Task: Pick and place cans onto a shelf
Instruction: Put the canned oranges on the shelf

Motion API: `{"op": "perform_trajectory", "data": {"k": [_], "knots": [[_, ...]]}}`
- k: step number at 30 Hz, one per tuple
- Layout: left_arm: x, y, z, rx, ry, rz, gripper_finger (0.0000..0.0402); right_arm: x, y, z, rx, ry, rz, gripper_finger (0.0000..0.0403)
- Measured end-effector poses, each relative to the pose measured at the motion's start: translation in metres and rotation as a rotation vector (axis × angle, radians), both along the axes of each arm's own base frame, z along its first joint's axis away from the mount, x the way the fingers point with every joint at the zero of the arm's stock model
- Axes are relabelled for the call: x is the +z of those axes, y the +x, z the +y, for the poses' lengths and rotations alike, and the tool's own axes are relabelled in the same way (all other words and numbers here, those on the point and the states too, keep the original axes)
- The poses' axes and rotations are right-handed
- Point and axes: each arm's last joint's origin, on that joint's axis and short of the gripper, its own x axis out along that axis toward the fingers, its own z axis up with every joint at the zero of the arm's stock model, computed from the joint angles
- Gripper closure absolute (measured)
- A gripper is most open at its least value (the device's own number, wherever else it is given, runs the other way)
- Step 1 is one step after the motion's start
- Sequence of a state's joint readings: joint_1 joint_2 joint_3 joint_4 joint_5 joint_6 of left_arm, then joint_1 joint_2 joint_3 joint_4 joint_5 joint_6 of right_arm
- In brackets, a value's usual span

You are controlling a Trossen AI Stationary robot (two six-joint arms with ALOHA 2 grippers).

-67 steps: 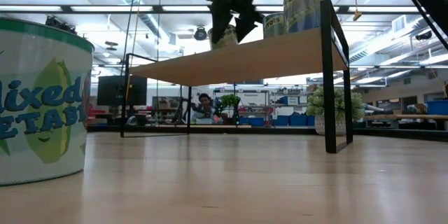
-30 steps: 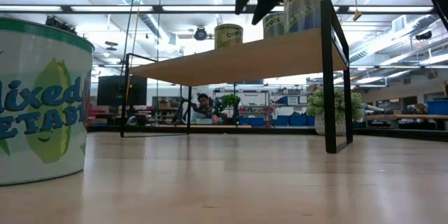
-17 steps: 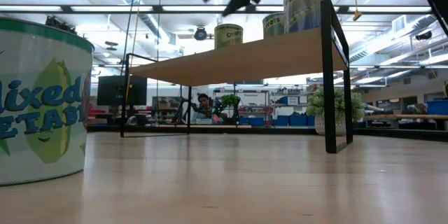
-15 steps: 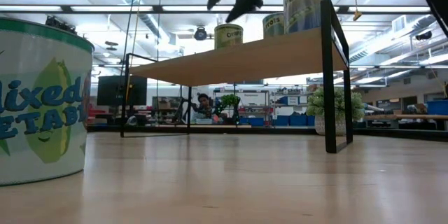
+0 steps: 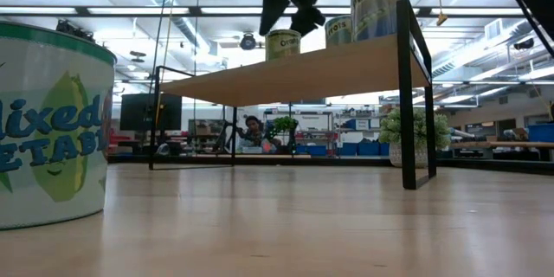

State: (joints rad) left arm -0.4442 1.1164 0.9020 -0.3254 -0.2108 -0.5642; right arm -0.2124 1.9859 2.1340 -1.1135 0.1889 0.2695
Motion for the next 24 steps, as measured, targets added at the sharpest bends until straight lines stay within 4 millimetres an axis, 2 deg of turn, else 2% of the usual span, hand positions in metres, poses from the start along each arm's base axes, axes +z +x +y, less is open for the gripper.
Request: {"op": "perform_trajectory", "data": {"k": [6,15,19,24], "knots": [[0.000,0.000,0.000,-0.009,-0.002,0.007,0.0209,-0.008,0.003,-0.001,0.004,0.016,0.034,0.0017],[-0.001,-0.001,0.000,-0.021,-0.007,0.015,0.0209,-0.012,0.003,-0.003,0.065,0.031,0.067,0.0085],[-0.001,-0.001,0.000,-0.021,-0.007,0.015,0.0209,-0.012,0.002,-0.003,0.133,0.030,0.080,0.0083],[-0.001,-0.001,0.000,-0.021,-0.007,0.015,0.0209,-0.012,0.002,-0.002,0.312,-0.025,0.116,0.0069]]}}
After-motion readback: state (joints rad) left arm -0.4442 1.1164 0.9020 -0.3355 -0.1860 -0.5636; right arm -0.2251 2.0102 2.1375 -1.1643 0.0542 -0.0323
